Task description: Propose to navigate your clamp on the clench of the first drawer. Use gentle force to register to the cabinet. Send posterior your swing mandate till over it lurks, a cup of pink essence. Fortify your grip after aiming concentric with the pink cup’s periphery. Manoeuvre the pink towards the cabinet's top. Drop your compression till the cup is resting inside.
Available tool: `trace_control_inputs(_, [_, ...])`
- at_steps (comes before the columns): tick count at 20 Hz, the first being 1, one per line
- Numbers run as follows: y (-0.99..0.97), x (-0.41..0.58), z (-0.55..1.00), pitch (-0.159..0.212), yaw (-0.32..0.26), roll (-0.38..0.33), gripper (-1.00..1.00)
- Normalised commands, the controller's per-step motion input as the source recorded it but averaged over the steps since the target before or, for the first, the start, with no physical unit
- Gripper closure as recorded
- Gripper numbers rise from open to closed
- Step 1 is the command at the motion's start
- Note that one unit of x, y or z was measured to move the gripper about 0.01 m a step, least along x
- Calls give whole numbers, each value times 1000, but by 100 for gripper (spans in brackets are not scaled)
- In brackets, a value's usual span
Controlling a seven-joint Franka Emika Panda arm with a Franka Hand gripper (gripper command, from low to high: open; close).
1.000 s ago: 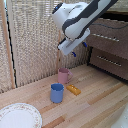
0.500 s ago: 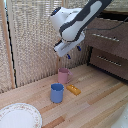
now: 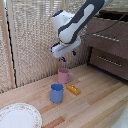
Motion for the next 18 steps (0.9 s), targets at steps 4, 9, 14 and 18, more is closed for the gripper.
trace_control_inputs(4, [-419, 366, -77, 119, -27, 232, -100])
trace_control_inputs(9, [-167, 245, -365, 19, -4, 188, -100])
trace_control_inputs(14, [3, 129, -521, -33, -33, 172, -100])
trace_control_inputs(18, [-8, 31, -522, -39, 0, 129, -100])
